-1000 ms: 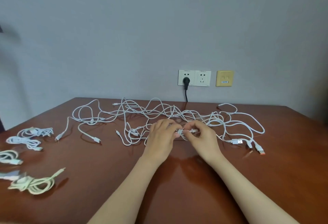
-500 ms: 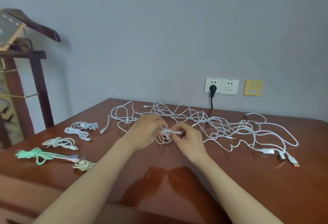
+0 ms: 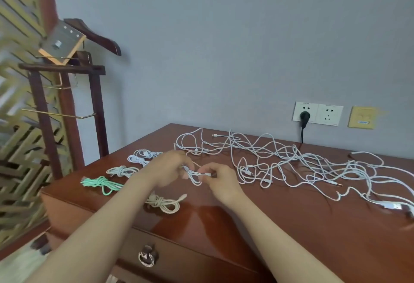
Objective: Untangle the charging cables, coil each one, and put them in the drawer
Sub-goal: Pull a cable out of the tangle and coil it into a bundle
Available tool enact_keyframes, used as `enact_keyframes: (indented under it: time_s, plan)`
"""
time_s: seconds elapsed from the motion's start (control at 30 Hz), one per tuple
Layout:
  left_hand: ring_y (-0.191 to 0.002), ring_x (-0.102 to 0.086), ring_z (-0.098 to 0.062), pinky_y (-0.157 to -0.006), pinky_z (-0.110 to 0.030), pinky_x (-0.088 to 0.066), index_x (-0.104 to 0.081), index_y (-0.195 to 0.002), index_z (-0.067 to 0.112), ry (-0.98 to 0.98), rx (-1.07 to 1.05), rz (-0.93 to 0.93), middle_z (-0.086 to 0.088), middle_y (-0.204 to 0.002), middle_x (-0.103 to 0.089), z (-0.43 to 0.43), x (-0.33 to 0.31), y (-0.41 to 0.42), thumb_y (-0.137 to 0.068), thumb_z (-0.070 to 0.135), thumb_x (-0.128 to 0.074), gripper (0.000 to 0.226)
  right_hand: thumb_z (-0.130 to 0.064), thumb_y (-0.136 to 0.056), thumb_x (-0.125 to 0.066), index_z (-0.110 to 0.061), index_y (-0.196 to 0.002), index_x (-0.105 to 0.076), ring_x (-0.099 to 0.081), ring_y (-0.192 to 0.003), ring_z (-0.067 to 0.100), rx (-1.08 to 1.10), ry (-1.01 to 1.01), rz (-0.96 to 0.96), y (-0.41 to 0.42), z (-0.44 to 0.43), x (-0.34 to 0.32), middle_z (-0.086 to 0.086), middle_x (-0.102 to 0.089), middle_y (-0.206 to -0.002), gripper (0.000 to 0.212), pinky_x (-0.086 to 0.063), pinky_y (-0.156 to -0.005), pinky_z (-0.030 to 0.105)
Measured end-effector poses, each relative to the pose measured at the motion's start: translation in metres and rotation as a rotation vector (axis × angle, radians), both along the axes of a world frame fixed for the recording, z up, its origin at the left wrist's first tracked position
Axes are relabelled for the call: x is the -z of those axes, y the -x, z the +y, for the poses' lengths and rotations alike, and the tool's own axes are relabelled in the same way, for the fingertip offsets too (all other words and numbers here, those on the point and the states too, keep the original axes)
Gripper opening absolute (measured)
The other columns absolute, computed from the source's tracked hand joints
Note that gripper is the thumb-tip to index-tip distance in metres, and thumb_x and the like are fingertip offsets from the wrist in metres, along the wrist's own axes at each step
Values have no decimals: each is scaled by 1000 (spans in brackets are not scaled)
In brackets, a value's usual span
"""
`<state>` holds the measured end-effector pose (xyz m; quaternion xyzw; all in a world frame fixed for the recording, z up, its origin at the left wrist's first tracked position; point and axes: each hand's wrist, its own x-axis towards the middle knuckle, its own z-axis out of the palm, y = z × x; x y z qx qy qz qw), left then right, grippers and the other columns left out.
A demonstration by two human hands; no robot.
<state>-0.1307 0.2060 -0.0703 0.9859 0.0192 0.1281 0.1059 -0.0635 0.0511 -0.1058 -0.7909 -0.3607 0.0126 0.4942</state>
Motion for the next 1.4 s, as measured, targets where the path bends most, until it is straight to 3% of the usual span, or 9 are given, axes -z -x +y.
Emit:
enact_keyframes:
  time_s: [0.13, 0.2, 0.27, 0.4, 0.67, 0.8, 1.0, 1.2, 1.4]
  plan:
    - [-95, -51, -14, -87, -28, -41, -69, -101, 19, 56, -68, 68, 6, -92, -52, 12, 4, 13, -84, 11, -65, 20, -11, -83, -62, -11, -92, -70, -51, -76, 6, -8, 79, -40, 10, 18, 1, -6, -62, -84, 12, -34, -68, 16]
    - [-91, -53, -13, -84, -27, -43, -69, -100, 18, 54, -91, 105, 5, -91, -54, 13, 7, 18, -84, 3, -58, 25, -9, -84, -60, -11, -91, -70, -52, -73, 4, -8, 103, -36, 12, 24, 6, -7, -62, -80, 12, -35, -70, 17]
    - [-90, -58, -16, -73, -23, -45, -69, -98, 20, 0, -107, 121, 1, -92, -61, 12, 8, 20, -81, -6, -46, 39, -7, -83, -57, -15, -85, -70, -52, -66, 3, -7, 130, -16, 14, 28, 13, -13, -58, -71, 15, -38, -70, 19]
    - [-82, -57, -18, -51, -9, -33, -67, -108, 19, 5, -139, 145, -3, -105, -65, 4, 12, 18, -84, -8, -36, 48, -13, -85, -55, -27, -77, -63, -56, -82, 7, 64, 151, 4, 12, 33, 24, -11, -63, -85, 18, -39, -73, 19]
    - [-92, -59, -18, -70, -22, -44, -68, -104, 24, 49, -155, 76, 3, -92, -59, 0, 8, 13, -87, -4, -39, 43, -20, -87, -53, -28, -88, -63, -60, -94, 17, 109, 199, -109, 1, 21, 18, -5, -63, -95, 13, -46, -84, 29]
    - [-103, -60, -18, -90, -35, -48, -70, -98, 25, 92, -89, 51, 2, -106, -67, -8, 1, -1, -89, 1, -43, 37, -12, -87, -48, -18, -104, -64, -56, -101, 21, 174, 242, -224, -17, -5, 11, 4, -60, -108, 25, -41, -84, 27]
    - [-106, -59, -18, -92, -31, -46, -69, -103, 20, 154, 37, 39, -1, -110, -67, -49, 9, -27, -91, 3, -42, 34, -21, -95, -37, -13, -133, -43, -40, -123, 25, 248, 613, -492, -37, -53, 28, 6, -48, -131, 39, -33, -101, 30]
    - [-124, -41, -29, -103, -36, -34, -43, -135, 18, 49, 62, 114, -9, -132, -45, -96, 50, -55, -95, 14, -38, 40, -26, -92, -41, -15, -117, -54, -43, -114, 24, 269, 654, -592, -43, -88, 26, 4, -54, -119, 30, -32, -95, 30]
    - [-120, -37, -27, -99, -37, -29, -41, -133, 23, -32, 56, 20, -6, -131, -39, -138, 62, -72, -100, 32, -34, 35, -30, -93, -42, -22, -87, -45, -46, -101, 22, 203, 614, -555, -51, -132, 25, 3, -57, -102, 10, -30, -83, 26]
